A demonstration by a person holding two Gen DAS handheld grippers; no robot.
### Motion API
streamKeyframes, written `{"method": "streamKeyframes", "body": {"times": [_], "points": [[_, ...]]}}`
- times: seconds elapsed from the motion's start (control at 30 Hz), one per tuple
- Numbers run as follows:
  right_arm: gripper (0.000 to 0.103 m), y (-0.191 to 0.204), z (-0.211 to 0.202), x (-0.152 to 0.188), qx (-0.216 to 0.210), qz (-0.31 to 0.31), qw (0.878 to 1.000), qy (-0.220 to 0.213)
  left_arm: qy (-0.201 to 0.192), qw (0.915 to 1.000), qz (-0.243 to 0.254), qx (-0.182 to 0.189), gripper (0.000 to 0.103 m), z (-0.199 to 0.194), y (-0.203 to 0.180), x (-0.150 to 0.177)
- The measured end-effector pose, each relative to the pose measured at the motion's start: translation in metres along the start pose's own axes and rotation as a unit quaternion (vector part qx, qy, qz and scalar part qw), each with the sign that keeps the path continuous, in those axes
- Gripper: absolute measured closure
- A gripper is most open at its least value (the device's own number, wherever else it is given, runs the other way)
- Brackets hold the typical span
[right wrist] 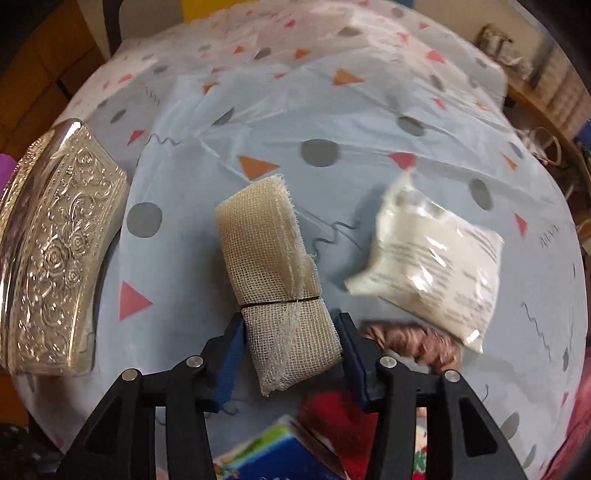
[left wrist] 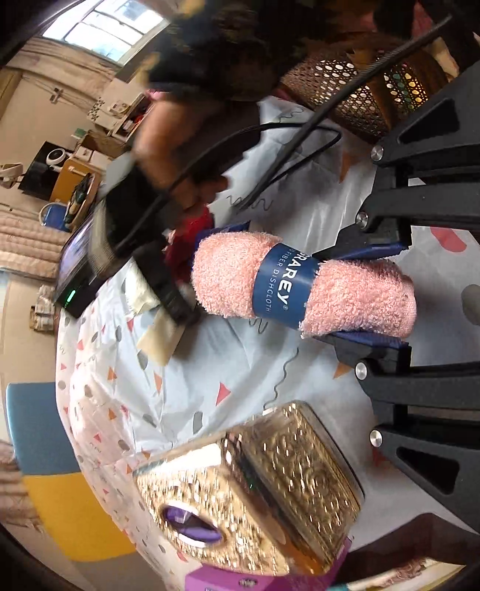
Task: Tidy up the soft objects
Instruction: 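Hold the pink towel in the left gripper while the right grasps the beige gauze roll, then carry the pink towel with the left gripper into the tray and release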
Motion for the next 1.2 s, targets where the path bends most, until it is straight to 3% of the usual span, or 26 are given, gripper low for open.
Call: {"method": "streamKeyframes", "body": {"times": [0.07, 0.3, 0.67, 0.9, 1.03, 1.2], "points": [[0.053, -0.002, -0.002, 0.005, 0.012, -0.003, 1.0, -0.021, -0.006, 0.9999, -0.013, -0.003, 0.071, -0.007, 0.005, -0.002], [0.053, -0.006, -0.004, 0.016, 0.035, -0.004, 0.999, -0.033, -0.032, 0.9981, -0.052, -0.008, 0.07, -0.03, 0.019, -0.024], [0.054, 0.001, -0.001, 0.007, 0.042, -0.014, 0.998, -0.039, -0.043, 0.9936, -0.103, -0.019, 0.07, -0.023, 0.039, -0.101], [0.054, 0.005, -0.001, 0.005, 0.053, -0.034, 0.997, -0.049, -0.076, 0.9844, -0.153, -0.043, 0.07, -0.031, 0.076, -0.149], [0.054, 0.006, -0.002, 0.005, 0.054, -0.036, 0.997, -0.049, -0.083, 0.9782, -0.183, -0.051, 0.07, -0.035, 0.101, -0.161], [0.055, 0.006, -0.002, 0.005, 0.055, -0.038, 0.996, -0.051, -0.105, 0.9643, -0.233, -0.07, 0.07, -0.054, 0.144, -0.163]]}}
Point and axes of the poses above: each gripper's, at about its wrist camera, not at the fingertips, and z roughly the way its jaws point, y to its left, x to its underside, the point moved 8 cm from there along z, roughly the way its jaws point, and after that the axes turned 6 degrees about x, right-handed, at the moved point
